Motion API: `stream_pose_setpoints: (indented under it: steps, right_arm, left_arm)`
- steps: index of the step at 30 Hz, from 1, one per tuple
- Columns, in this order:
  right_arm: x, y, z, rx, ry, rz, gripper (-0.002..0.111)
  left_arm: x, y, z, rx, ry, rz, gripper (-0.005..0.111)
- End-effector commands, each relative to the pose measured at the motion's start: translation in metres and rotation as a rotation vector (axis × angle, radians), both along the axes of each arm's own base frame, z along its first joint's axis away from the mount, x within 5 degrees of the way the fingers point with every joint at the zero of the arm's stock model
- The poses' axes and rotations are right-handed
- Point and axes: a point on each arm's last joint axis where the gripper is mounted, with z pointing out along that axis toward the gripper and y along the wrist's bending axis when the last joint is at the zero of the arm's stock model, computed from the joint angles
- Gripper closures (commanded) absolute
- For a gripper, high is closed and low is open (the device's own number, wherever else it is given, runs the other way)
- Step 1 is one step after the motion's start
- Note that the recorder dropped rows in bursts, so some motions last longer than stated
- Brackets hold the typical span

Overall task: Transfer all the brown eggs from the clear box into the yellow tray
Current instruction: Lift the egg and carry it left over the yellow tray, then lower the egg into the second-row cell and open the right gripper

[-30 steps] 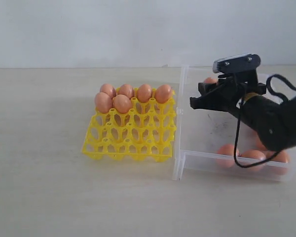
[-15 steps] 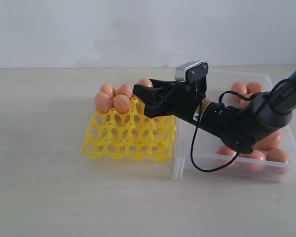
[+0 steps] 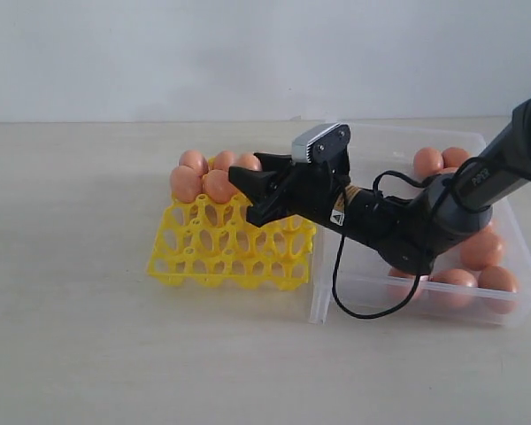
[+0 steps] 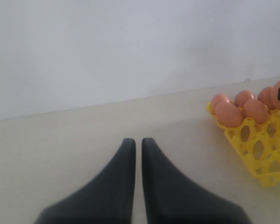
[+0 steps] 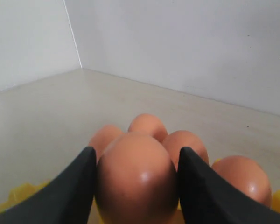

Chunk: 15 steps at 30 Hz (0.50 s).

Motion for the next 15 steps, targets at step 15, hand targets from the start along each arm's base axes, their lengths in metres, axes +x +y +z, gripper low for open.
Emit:
stream_pose_setpoints:
  steps: [15]
  right_arm:
    - [0.0008,-0.0024,-0.0191,-0.250,0.012,-0.034,0.108]
  left_arm:
    - [0.0001,-0.0004,-0.0011,-0.007,0.001,-0.005,0.103]
